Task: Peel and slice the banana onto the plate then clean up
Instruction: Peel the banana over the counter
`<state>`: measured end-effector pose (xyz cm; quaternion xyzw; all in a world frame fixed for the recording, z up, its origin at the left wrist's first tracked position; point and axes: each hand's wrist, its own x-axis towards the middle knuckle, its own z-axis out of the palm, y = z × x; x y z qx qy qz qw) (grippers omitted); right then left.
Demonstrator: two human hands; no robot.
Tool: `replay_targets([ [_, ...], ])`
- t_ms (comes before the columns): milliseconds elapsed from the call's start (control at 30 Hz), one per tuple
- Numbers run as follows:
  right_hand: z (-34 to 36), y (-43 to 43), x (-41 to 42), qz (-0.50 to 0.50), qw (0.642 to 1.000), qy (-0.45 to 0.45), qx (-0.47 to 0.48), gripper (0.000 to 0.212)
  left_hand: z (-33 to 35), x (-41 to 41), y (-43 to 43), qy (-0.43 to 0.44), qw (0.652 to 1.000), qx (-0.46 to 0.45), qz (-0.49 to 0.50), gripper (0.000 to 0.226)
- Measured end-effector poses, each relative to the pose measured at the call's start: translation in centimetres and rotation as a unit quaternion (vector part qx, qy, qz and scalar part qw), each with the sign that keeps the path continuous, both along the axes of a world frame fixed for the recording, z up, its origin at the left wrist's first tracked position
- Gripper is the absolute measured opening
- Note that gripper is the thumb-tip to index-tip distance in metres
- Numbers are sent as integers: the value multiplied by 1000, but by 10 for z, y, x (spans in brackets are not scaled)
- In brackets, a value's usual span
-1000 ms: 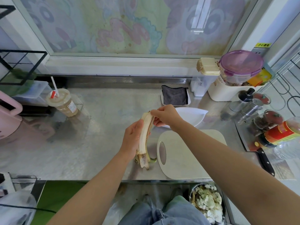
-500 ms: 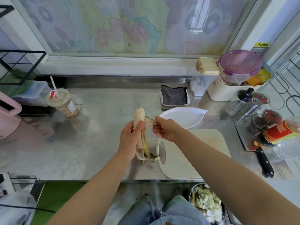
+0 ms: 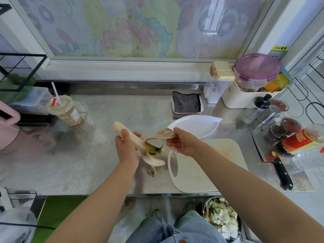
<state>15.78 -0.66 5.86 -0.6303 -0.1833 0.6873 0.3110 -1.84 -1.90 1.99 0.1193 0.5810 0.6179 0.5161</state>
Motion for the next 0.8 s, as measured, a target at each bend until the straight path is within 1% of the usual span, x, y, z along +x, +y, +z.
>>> replay_targets([
  [67,-6,-2,11,-2,999,-47,-11,19,-2,-10,2,3,998,-7,61,24],
  [167,-12,-3,17,-15,995,-97,1,14,0,-13,5,0,994,2,111,22],
  [233,-14,-2,18,-19,992,-122,14,13,2,-10,5,19,993,10,119,21],
  [333,-21,2,23,32,980,-194,17,20,5,-3,6,63,994,43,79,22],
  [367,-24,3,24,62,971,-232,20,25,5,-1,6,84,994,50,57,23],
  [400,-27,5,25,102,951,-291,36,29,5,1,7,103,992,58,36,22],
  [433,-30,7,24,137,921,-357,70,34,6,4,7,122,990,70,13,22],
  [467,-29,8,22,155,896,-398,121,38,7,7,8,141,987,80,-13,22],
  [500,-24,8,16,167,885,-395,181,42,8,10,8,157,983,89,-40,22],
  [533,-19,8,10,186,887,-353,232,43,11,14,7,167,979,99,-67,21],
  [567,-15,8,3,221,891,-299,260,42,11,17,7,175,974,109,-92,19],
  [600,-15,7,-5,271,893,-254,257,41,12,21,7,181,970,116,-114,17],
  [633,-17,6,-11,325,888,-227,233,43,12,23,7,186,967,120,-129,14],
  [700,-28,1,-21,412,862,-228,185,53,13,26,8,185,966,121,-134,15],
  [733,-34,-1,-23,436,851,-240,171,59,13,25,10,185,967,121,-130,19],
  [767,-38,-3,-24,444,846,-245,163,62,13,23,12,190,967,118,-125,23],
  [800,-41,-5,-24,439,851,-240,160,64,12,21,13,195,966,117,-122,25],
])
